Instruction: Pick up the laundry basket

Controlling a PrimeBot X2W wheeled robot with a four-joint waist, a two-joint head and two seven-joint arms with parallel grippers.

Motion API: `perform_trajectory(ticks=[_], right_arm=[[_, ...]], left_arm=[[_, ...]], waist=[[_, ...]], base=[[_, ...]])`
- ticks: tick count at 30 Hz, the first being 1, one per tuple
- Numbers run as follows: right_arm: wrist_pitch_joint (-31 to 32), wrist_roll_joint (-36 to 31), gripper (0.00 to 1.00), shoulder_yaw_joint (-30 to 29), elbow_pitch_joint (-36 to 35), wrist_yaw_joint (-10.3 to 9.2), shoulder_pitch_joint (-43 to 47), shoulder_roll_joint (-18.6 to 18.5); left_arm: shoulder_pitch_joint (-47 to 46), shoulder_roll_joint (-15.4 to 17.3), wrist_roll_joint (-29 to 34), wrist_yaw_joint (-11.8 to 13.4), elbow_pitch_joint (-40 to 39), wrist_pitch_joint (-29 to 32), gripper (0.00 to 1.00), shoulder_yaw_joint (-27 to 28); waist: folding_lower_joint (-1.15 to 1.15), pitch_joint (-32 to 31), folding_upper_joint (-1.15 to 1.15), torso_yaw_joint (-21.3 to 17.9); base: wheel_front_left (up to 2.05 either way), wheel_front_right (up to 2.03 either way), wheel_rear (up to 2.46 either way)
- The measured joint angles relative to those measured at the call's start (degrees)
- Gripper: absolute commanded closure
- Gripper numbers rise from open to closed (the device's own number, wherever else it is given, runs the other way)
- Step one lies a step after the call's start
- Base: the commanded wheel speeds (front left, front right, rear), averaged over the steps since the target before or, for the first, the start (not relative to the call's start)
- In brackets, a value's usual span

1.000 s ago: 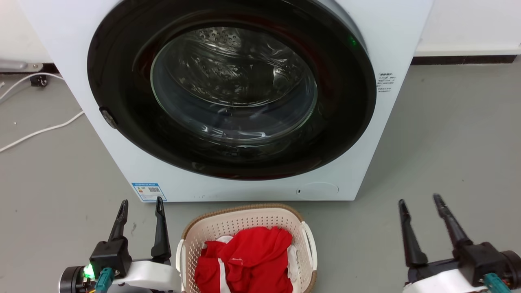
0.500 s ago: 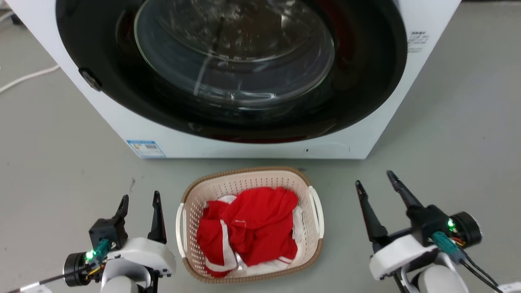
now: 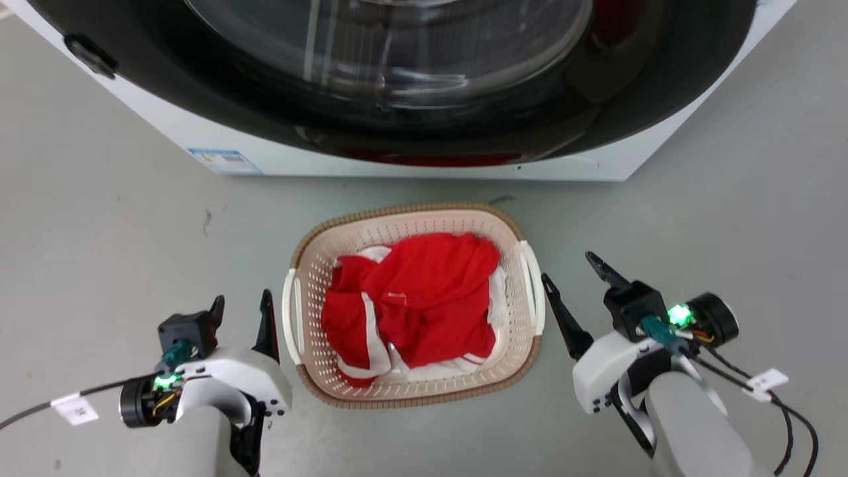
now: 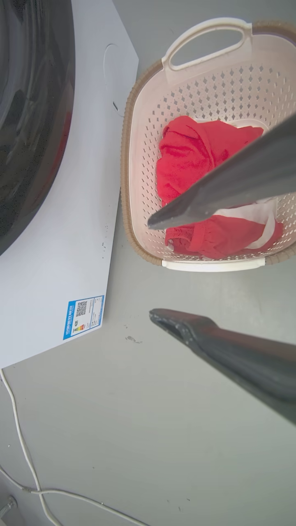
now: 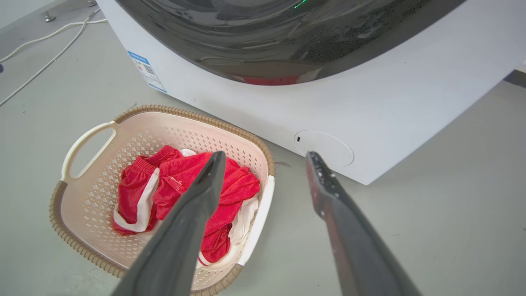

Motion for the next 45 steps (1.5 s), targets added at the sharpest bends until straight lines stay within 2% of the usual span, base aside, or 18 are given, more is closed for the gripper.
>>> perform_trajectory(ticks=[6,17,26,39,40,41,42,43,45], right_arm=[[0.01,-0.30,0.00,1.26,6.78,0.00,-5.73,-0.13],[0.00,1.16,0.00,2.15,14.48,0.00,-11.74,-0.53],[0.00,2.90,0.00,3.74,19.41,0.00,-15.70,-0.34],[0.00,3.81,0.00,5.68,22.62,0.00,-20.06,-0.19],[0.00,3.80,0.24,5.88,22.74,0.00,-20.18,-0.18],[0.00,3.81,0.67,5.98,22.84,0.00,-20.42,-0.15],[0.00,4.00,1.00,6.30,23.26,0.01,-20.79,-0.15],[0.00,4.20,1.00,6.65,23.49,0.03,-20.97,-0.13],[-0.02,5.02,1.00,6.83,23.81,0.01,-21.06,0.23]], left_arm=[[-4.71,0.29,0.42,-0.73,5.76,-0.01,0.00,-0.68],[-9.65,1.87,0.86,-0.96,12.82,0.00,0.00,-0.63],[-13.49,2.27,0.92,-1.23,15.50,-0.01,0.00,-1.21],[-17.00,2.14,1.64,-1.15,16.85,0.00,0.00,-2.43],[-17.22,2.13,1.78,-1.12,16.92,-0.01,0.00,-2.56],[-17.40,2.10,1.79,-1.04,17.06,-0.01,0.49,-2.69],[-17.55,2.10,1.91,-1.04,17.38,-0.01,0.80,-2.94],[-17.70,2.08,1.91,-1.07,18.02,-0.01,1.00,-3.15],[-17.85,1.96,1.91,-1.14,18.60,0.00,1.00,-3.56]], waist=[[0.00,5.37,0.00,0.18],[0.00,13.06,0.00,-0.18],[0.00,18.45,0.00,-0.48],[0.00,23.32,0.00,-0.69],[-0.01,23.43,0.00,-0.70],[0.00,23.53,0.00,-0.69],[-0.01,23.59,0.00,-0.68],[0.00,23.61,0.00,-0.68],[0.00,23.67,0.00,-0.70]], base=[[0.00,0.00,0.00],[0.00,0.00,0.00],[0.00,0.00,0.00],[0.00,0.00,0.00],[0.00,0.00,0.00],[0.00,0.00,0.00],[0.00,0.00,0.00],[0.00,0.00,0.00],[0.00,0.00,0.00]])
